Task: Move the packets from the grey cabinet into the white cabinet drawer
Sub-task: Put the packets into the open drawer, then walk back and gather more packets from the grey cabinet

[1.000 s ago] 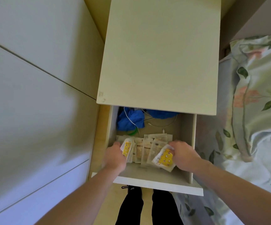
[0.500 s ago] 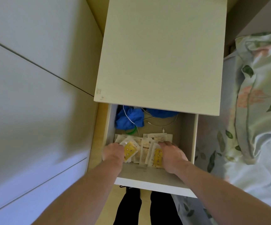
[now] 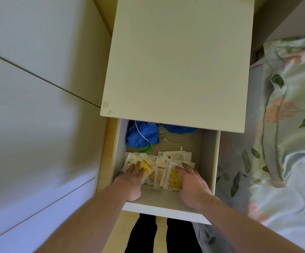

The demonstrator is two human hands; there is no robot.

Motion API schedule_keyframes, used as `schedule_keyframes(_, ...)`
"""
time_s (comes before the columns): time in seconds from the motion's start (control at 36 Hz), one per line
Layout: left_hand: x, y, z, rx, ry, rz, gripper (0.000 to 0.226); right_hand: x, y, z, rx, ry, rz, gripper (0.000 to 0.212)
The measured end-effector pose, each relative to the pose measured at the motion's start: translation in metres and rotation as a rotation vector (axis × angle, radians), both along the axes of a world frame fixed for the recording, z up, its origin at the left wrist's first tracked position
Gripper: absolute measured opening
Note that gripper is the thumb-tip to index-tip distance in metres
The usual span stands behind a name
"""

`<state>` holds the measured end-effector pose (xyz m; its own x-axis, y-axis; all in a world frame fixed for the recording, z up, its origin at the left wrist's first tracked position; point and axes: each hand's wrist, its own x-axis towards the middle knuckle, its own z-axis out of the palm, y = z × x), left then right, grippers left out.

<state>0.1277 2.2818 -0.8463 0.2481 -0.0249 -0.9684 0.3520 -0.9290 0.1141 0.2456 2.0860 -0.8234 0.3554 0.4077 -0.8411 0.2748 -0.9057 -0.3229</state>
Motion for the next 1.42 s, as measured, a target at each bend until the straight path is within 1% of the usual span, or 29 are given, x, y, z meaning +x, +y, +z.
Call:
schedule_keyframes(0.06,0.001,-0.004,0.002,-0.012,0.062,0.125,0.086,-0.001,-0.001,0.000,0.004,0.016,-0.017,0.088)
schedule_keyframes(0.14,0.001,-0.011,0.006,0.021,0.162,0.286,0.086,-0.003,0.000,0.004,0.007,0.029,-0.038,0.086)
schedule_keyframes(0.25,-0.006,-0.015,0.006,0.079,0.245,0.406,0.082,-0.003,0.001,0.017,0.009,0.041,-0.064,0.087)
schedule_keyframes(0.31,-0.006,-0.016,0.013,0.094,0.237,0.435,0.080,-0.002,0.000,0.025,0.007,0.044,-0.070,0.088)
schedule_keyframes(0.44,0.000,-0.020,0.052,0.084,0.098,0.475,0.077,0.002,-0.006,0.065,0.013,0.037,-0.088,0.085)
schedule_keyframes(0.5,0.004,-0.021,0.080,0.061,0.023,0.499,0.075,0.003,-0.011,0.089,0.017,0.034,-0.112,0.084)
schedule_keyframes(0.58,0.006,-0.020,0.134,0.028,-0.118,0.503,0.066,0.003,-0.022,0.138,0.039,0.016,-0.176,0.080)
schedule_keyframes(0.67,0.013,-0.023,0.198,0.013,-0.262,0.483,0.058,0.001,-0.035,0.200,0.060,-0.009,-0.256,0.074)
schedule_keyframes(0.78,0.022,-0.034,0.285,-0.057,-0.433,0.469,0.051,-0.018,-0.057,0.272,0.084,-0.088,-0.426,0.067)
schedule_keyframes(0.89,0.023,-0.056,0.356,-0.162,-0.572,0.393,0.045,-0.054,-0.080,0.339,0.170,-0.205,-0.660,0.059)
schedule_keyframes(0.97,0.023,-0.077,0.394,-0.262,-0.607,0.307,0.044,-0.089,-0.096,0.380,0.211,-0.290,-0.839,0.059)
schedule_keyframes(1.11,0.022,-0.113,0.452,-0.375,-0.663,0.026,0.046,-0.148,-0.124,0.432,0.263,-0.377,-1.135,0.055)
schedule_keyframes(1.28,0.001,-0.157,0.517,-0.483,-0.716,-0.253,0.046,-0.226,-0.164,0.476,0.290,-0.520,-1.304,0.057)
schedule_keyframes(1.42,-0.035,-0.218,0.565,-0.547,-0.785,-0.498,0.048,-0.296,-0.210,0.521,0.304,-0.657,-1.460,0.055)
